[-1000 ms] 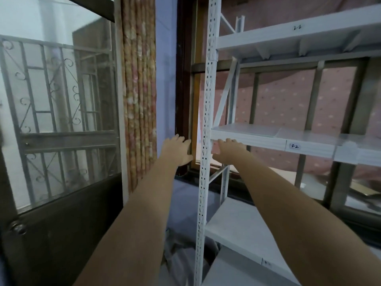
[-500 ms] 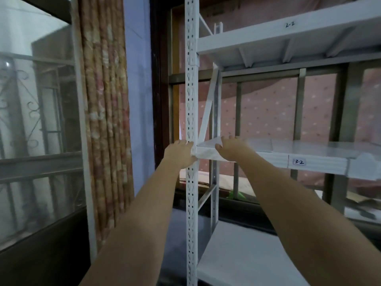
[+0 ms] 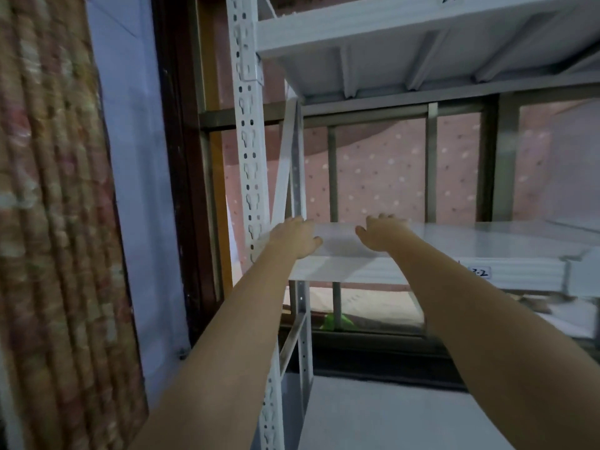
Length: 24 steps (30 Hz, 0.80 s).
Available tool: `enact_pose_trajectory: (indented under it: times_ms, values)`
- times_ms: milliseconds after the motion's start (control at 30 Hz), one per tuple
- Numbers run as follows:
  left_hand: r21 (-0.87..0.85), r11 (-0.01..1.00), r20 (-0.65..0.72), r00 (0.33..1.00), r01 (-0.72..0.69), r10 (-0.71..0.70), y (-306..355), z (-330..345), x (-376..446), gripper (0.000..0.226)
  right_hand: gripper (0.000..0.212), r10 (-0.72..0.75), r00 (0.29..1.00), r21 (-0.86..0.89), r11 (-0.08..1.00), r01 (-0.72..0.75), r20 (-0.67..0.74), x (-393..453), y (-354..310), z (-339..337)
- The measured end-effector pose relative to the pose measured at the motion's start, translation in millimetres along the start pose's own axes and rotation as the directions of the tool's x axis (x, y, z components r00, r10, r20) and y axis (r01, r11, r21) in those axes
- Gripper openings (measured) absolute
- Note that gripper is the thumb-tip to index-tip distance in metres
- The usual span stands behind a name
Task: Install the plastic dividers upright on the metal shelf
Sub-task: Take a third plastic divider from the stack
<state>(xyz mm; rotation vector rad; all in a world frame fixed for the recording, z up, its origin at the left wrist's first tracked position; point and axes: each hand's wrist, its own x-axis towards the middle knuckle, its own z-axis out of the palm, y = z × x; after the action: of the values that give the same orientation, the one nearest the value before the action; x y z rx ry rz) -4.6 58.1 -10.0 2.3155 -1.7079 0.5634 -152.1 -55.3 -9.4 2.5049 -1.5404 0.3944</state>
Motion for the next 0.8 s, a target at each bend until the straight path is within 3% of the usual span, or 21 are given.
enact_pose_trajectory:
  times_ms: [133, 333, 567, 800]
  values:
    - [-0.077, 0.997, 0.026, 1.0, -0.014, 0.016, -4, 24, 36, 0.051, 0.061, 0.137, 0.99, -0.014, 0.991, -0.136, 0.043, 24, 9, 12]
    - [-0.182, 0.975, 0.171, 0.98, 0.13, -0.099, -19, 58, 79, 0.059, 0.059, 0.329, 0.941, -0.036, 0.944, -0.327, 0.082, 48, 9, 26]
    - [0.024, 0.983, 0.235, 0.955, 0.181, -0.181, -23, 56, 95, 0.054, 0.069, 0.425, 0.886, -0.03, 0.904, -0.427, 0.186, 68, 12, 39]
    - [0.159, 0.956, 0.245, 0.928, 0.248, -0.282, -11, 64, 99, 0.047, 0.053, 0.462, 0.876, -0.104, 0.886, -0.451, 0.141, 54, 6, 27]
